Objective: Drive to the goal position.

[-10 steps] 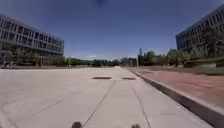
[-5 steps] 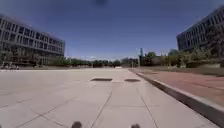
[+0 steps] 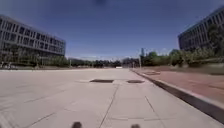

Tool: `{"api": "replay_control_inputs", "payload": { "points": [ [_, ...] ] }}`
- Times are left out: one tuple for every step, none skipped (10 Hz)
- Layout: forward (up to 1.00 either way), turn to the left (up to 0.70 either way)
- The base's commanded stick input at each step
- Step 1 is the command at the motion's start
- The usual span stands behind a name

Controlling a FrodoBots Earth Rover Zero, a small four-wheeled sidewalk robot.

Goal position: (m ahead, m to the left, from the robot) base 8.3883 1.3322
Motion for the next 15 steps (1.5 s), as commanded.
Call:
{"api": "replay_control_inputs", "payload": {
  "points": [
    [0.85,-0.20],
    [0.85,0.01],
    [0.85,0.01],
    [0.85,0.01],
    [0.85,0.01],
    [0.85,0.01],
    [0.85,0.01],
    [0.85,0.01],
    [0.85,0.01],
    [0.85,0.01],
    [0.85,0.01],
    [0.85,0.01],
    [0.85,0.01],
    [0.85,0.01],
    [0.85,0.01]
  ]
}}
